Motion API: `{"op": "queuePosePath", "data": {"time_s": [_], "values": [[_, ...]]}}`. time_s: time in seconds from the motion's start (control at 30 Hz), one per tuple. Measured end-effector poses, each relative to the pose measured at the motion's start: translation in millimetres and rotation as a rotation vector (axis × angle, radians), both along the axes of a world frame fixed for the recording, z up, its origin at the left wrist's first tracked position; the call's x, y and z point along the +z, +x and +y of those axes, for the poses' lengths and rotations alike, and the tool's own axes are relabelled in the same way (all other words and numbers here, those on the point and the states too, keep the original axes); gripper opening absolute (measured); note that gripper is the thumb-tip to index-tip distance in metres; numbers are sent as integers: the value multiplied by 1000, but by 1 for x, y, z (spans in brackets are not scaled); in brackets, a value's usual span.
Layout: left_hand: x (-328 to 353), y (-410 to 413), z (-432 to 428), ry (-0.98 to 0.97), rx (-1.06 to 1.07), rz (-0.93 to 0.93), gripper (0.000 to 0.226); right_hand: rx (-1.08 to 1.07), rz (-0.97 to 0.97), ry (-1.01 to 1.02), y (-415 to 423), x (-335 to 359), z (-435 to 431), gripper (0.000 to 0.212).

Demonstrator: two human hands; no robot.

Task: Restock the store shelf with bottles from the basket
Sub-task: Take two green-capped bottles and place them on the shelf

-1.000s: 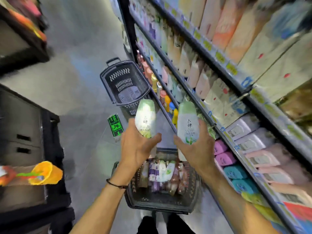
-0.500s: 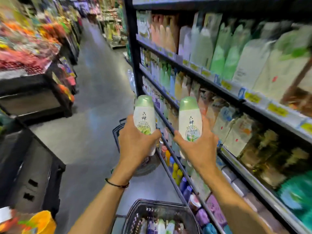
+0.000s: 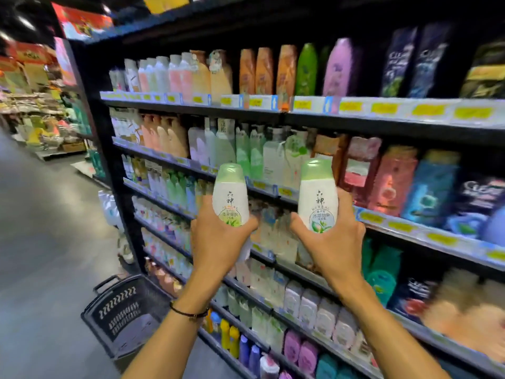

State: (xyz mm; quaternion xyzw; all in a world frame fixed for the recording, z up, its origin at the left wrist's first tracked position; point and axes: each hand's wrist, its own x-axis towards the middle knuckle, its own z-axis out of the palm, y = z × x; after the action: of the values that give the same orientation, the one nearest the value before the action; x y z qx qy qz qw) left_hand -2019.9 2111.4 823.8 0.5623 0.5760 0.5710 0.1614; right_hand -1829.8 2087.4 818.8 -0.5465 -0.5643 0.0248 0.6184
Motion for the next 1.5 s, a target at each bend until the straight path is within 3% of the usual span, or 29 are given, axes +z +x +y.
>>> {"op": "queuePosePath", "data": {"time_s": [0.33,0.7,1.1,1.5], "values": [[46,153,-49,131,-400,13,55,-440,-46,103,126,45,-116,64],[108,387,-153,225,-712,-75,56,-698,-111,246,326,100,-266,63],[153,600,-250,322,-793,-112,60,-688,-75,252,536,128,-371,61],[197,693,-257,560,-958,-110,57,-476,20,210,620,149,-376,49]]}}
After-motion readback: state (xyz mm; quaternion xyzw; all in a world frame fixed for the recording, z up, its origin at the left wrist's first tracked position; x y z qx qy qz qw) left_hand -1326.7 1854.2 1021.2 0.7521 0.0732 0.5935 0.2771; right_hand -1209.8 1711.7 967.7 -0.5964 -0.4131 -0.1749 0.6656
